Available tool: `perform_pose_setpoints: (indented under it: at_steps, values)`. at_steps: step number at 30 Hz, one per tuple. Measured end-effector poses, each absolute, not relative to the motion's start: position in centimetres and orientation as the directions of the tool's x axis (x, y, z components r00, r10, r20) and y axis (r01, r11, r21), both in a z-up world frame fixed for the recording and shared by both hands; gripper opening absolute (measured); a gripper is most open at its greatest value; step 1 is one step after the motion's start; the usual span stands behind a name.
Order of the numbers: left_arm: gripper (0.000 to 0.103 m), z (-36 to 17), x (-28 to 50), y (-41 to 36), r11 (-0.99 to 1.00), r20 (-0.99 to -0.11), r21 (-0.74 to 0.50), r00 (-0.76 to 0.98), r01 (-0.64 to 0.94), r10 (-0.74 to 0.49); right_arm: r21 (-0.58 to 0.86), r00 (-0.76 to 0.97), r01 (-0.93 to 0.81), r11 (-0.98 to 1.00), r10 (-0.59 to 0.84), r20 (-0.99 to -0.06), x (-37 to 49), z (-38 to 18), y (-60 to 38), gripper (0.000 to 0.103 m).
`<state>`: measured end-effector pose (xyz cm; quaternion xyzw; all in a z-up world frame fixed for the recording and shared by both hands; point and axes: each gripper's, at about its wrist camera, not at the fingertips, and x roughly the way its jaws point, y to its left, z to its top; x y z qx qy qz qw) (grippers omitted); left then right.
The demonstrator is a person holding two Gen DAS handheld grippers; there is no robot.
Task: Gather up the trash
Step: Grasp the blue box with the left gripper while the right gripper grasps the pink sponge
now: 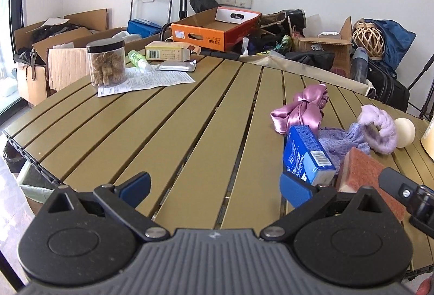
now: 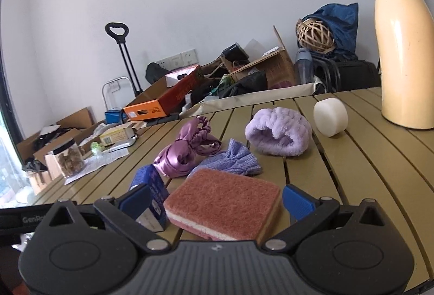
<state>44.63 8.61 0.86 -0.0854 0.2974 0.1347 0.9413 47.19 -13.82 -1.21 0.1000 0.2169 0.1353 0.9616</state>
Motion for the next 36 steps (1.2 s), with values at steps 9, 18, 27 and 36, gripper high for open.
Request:
perform_pose_setpoints:
  at_steps: [9,18,27,36]
  values:
    - [0.103,0.6,44.8,9.7,0.942,-0.592,-0.089,0.778,-0.324,0.212,0.155,0.867,-0.160,0.975,0.214,-0.450,48.3,-2.1,-11.1,0.103]
    - [0.103,0.5,44.8,10.0,0.941,-0.594,-0.092,0.776,-0.325,0.210,0.144,0.864,-0.104,0.984,0.161,-0.477,48.7,-2.6,-10.3,0.103]
    - [0.103,0.5,44.7,9.9,0.942,-0.594,-0.091,0.777,-0.322,0.208,0.142,0.857,-0.073,0.987,0.135,-0.498,48.9,-3.2,-10.2,0.103]
    - [0.103,0.6,45.0,9.3,0.944,-0.596,-0.102,0.779,-0.313,0.194,0.132,0.848,-0.090,0.987,0.145,-0.510,48.9,-3.5,-10.7,0.101]
